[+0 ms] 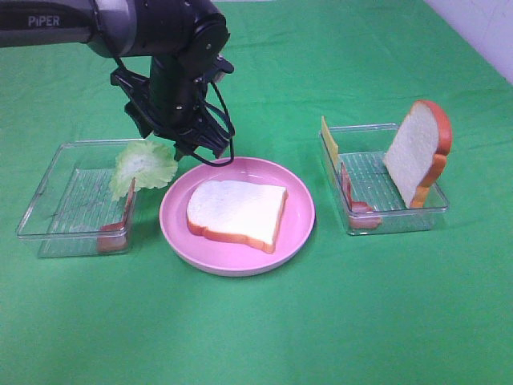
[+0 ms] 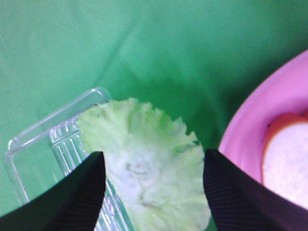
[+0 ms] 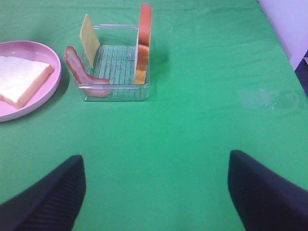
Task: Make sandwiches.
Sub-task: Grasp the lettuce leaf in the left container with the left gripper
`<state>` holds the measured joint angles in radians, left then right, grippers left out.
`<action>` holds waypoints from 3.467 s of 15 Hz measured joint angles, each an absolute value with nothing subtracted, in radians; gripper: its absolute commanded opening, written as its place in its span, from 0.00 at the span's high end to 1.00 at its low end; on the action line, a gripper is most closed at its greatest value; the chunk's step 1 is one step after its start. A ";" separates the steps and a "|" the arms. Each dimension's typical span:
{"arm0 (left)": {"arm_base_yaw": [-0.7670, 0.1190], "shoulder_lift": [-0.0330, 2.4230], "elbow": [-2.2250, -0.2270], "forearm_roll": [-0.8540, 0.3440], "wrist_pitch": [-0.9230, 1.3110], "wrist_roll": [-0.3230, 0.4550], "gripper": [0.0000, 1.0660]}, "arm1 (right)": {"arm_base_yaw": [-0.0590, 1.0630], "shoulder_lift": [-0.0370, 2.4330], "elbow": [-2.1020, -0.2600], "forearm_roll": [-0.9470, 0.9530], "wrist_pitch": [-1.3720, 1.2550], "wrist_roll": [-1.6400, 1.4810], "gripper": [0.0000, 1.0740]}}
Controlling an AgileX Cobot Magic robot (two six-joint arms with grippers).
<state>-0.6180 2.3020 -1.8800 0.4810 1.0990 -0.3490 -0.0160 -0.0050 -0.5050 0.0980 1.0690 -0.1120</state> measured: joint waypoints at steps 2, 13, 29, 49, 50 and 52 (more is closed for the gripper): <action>-0.624 2.302 -1.880 0.482 1.132 -0.389 0.30 | -0.016 -0.005 -0.505 0.098 1.069 -0.112 0.29; -0.633 2.335 -1.880 0.537 1.118 -0.404 0.30 | -0.016 -0.005 -0.505 0.098 1.069 -0.112 0.29; -0.633 2.370 -1.880 0.600 1.120 -0.407 0.30 | -0.016 -0.005 -0.505 0.098 1.069 -0.112 0.29; -0.664 2.395 -1.881 0.661 1.176 -0.408 0.59 | -0.016 -0.005 -0.505 0.098 1.069 -0.112 0.29; -0.664 2.395 -1.881 0.661 1.176 -0.408 0.64 | -0.016 -0.005 -0.505 0.098 1.069 -0.112 0.29; -0.664 2.395 -1.881 0.661 1.176 -0.408 0.71 | -0.016 -0.005 -0.505 0.098 1.069 -0.112 0.29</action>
